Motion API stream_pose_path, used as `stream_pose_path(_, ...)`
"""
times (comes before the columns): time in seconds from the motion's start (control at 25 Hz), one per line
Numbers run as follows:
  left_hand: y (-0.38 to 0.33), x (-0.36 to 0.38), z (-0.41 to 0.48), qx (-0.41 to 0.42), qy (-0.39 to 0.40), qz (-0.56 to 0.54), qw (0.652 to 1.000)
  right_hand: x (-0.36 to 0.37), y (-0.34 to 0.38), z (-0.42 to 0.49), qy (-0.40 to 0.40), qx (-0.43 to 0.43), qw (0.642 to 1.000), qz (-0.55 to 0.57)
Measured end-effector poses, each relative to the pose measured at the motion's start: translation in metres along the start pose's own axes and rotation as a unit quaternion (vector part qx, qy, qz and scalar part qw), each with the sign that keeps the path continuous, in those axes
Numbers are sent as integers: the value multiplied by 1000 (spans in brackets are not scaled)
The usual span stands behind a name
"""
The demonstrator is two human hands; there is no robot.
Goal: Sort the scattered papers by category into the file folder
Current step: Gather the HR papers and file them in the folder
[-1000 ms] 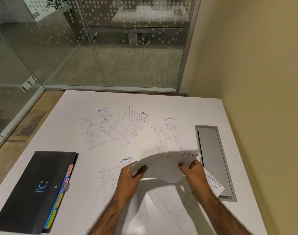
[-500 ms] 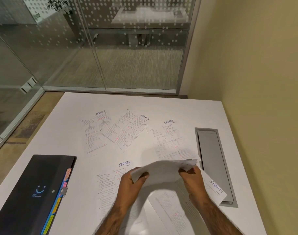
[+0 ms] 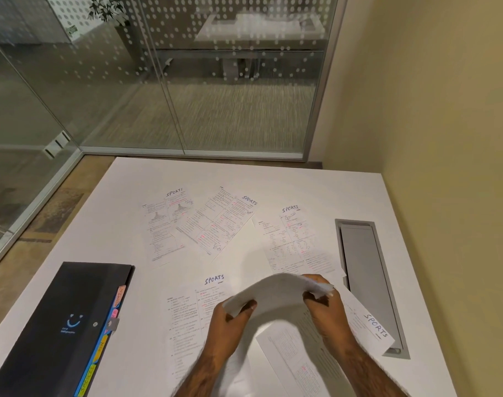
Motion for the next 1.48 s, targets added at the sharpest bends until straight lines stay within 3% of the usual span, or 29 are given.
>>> stream_pose_path(0.6, 23, -4, 7, -57, -38, -11, 998, -1, -12, 0, -34, 40, 998, -17)
stream_pose_path(1.0, -8, -26, 18, -29, -52, 35, 998, 9, -6, -1, -4, 11, 999, -42)
stream_pose_path(1.32, -41, -149, 16, -46, -127, -3, 991, 99, 11, -46, 136, 26, 990, -19)
stream_pose_path(1.4, -22, -199, 19, -57, -169, 22, 984, 121, 9, -59, 148, 44, 988, 0)
stream_pose_path(1.48, 7, -257, 23, -55, -209, 118, 969, 135, 2, -68, 146, 51, 988, -1)
Point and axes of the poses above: each hand's wrist, its own z-axis towards the middle knuckle, its own x-axis out of the palm, y = z × x, the point moved 9 cm from there along z, towards the middle knuckle, and after that the axes turned 11 degrees about -y, right-handed, at the moved point
